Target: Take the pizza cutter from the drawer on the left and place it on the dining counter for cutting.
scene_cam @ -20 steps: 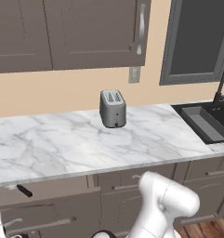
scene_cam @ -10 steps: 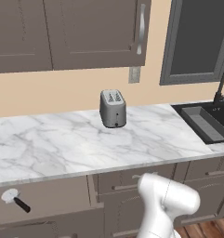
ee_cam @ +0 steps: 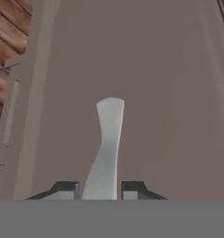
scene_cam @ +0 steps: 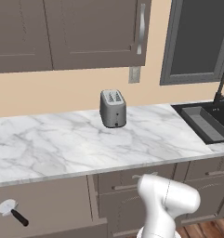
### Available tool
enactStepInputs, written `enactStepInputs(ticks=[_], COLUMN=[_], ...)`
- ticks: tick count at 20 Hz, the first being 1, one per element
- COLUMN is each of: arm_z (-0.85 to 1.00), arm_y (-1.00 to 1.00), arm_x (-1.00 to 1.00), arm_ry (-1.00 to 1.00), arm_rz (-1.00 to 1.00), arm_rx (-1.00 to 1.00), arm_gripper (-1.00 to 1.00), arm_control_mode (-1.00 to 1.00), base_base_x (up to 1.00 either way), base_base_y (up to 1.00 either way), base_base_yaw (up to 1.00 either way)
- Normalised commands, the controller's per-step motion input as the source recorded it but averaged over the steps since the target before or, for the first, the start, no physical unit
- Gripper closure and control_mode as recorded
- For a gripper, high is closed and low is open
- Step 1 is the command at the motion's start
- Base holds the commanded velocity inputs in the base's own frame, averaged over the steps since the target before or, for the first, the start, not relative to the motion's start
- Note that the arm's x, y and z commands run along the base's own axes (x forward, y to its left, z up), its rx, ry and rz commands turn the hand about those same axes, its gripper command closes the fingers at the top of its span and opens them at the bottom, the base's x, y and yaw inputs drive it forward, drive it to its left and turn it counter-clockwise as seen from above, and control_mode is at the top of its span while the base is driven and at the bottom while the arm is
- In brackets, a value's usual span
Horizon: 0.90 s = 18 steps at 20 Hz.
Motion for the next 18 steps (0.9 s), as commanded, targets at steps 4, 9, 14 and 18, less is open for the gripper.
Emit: enactStepInputs(ticks=[4,9,14,18], arm_z=[0.00,0.00,0.00,0.00], arm_y=[0.00,0.00,0.00,0.00], arm_x=[-0.41,-0.40,-0.18,-0.01], arm_ry=[0.00,0.00,0.00,0.00], arm_rz=[-0.01,-0.01,-0.01,0.00], arm_rx=[0.00,0.00,0.00,0.00], arm_gripper=[1.00,1.00,1.00,-1.00], arm_control_mode=[-1.00,-1.00,-1.00,-1.00], base_base_x=[0.00,0.00,0.00,0.00], base_base_y=[0.00,0.00,0.00,0.00], base_base_yaw=[0.00,0.00,0.00,0.00])
